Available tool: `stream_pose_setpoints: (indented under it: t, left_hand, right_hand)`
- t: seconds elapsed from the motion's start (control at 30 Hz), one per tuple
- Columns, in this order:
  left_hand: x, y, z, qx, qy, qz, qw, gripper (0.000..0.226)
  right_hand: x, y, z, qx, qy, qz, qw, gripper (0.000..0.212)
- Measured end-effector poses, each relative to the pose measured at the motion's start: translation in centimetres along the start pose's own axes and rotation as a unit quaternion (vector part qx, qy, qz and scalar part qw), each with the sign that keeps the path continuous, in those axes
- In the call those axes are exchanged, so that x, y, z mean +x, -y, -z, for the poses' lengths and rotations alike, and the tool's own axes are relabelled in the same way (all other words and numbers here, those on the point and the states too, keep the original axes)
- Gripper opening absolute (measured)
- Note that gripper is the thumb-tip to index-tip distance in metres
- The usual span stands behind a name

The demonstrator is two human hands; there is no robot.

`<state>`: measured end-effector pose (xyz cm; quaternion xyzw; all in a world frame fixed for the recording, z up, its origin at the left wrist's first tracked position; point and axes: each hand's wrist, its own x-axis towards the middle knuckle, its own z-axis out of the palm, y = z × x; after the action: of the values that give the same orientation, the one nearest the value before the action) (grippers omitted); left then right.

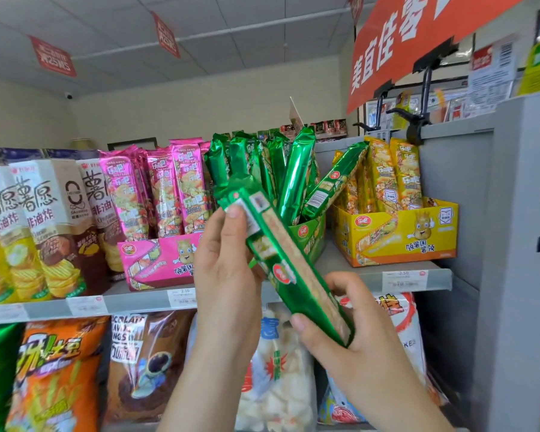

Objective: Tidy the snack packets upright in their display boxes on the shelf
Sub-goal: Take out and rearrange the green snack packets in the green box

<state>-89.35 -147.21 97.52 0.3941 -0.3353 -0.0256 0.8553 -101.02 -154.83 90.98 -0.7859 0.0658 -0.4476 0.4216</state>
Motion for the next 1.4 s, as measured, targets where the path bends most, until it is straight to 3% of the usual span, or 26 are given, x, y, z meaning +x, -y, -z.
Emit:
stream_pose_setpoints:
  t: [0.07, 0.13, 0.23, 0.4, 0.43, 0.5, 0.57, 0.73, 0.83, 0.9, 1.03, 1.17, 1.23, 1.33, 1.4]
  left_hand:
    - [-0.2, -0.3, -0.7, -0.033, -0.021, 0.043, 0.998, 0.058]
    - [-0.3, -0.4, -1.2, -0.058, -0.023, 0.079, 0.995, 0.051]
    - [-0.1, -0.6, -1.5, -0.077, -0.017, 0.112, 0.991, 0.044]
    - [0.6, -1.2, -1.4, -0.006, -0.029, 0.114, 0.993, 0.077]
    - [0.5, -1.6, -1.5, -0.035, -0.017, 0.132, 0.990, 0.073]
    - [0.5, -1.9, -1.5, -0.064, -0.002, 0.150, 0.987, 0.070]
    - [0.5, -1.8, -1.4, -0.085, 0.008, 0.143, 0.986, 0.071]
    - [0.2, -1.8, -0.8, -0.074, 0.044, 0.116, 0.990, 0.067]
    - [-0.6, -1.3, -1.3, 0.001, 0.065, 0.051, 0.997, 0.023]
    - [-1.0, -1.1, -1.6, 0.014, 0.061, 0.016, 0.998, 0.011]
    - [-0.6, -1.3, -2.1, -0.080, 0.046, 0.051, 0.994, 0.018]
    - [0.6, -1.7, -2.0, -0.166, 0.092, 0.094, 0.977, 0.031]
    - [0.9, -1.9, -1.9, -0.209, 0.121, 0.112, 0.964, 0.034]
    - [1.1, -1.8, -1.9, -0.293, 0.128, 0.149, 0.936, 0.039]
    - [1.4, -1.5, -1.7, -0.285, 0.109, 0.155, 0.940, 0.041]
  right_hand:
    - [-0.3, -0.3, -0.3, -0.109, 0.004, 0.031, 0.994, 0.039]
    - [-0.6, -0.7, -0.9, -0.185, -0.007, 0.058, 0.981, 0.045]
    - [-1.2, -1.0, -1.5, -0.231, -0.027, 0.067, 0.970, 0.048]
    - [-1.9, -1.2, -1.4, 0.002, 0.053, -0.032, 0.998, 0.052]
    - [-1.8, -1.1, -1.2, 0.088, 0.085, -0.059, 0.991, 0.052]
    - [-1.6, -0.7, -0.7, 0.264, 0.174, -0.108, 0.942, 0.048]
    - [-1.3, -0.5, -0.2, 0.346, 0.212, -0.115, 0.907, 0.048]
    - [-1.1, -0.5, 0.1, 0.262, 0.112, -0.099, 0.953, 0.033]
    - [-1.4, -0.7, -0.4, 0.163, 0.065, -0.060, 0.983, 0.037]
    - [-1.6, -0.5, -0.7, 0.136, 0.075, -0.047, 0.987, 0.041]
    - [-1.5, 0.1, -0.2, 0.208, 0.121, -0.086, 0.967, 0.033]
    - [-1.4, 0.0, 0.6, 0.330, 0.224, -0.103, 0.911, 0.061]
    - [-1.5, -0.4, 0.7, 0.386, 0.267, -0.104, 0.877, 0.065]
    - [-1.7, -0.6, 0.7, 0.441, 0.294, -0.092, 0.843, 0.058]
    - [-1.5, -0.5, 0.8, 0.440, 0.291, -0.099, 0.843, 0.053]
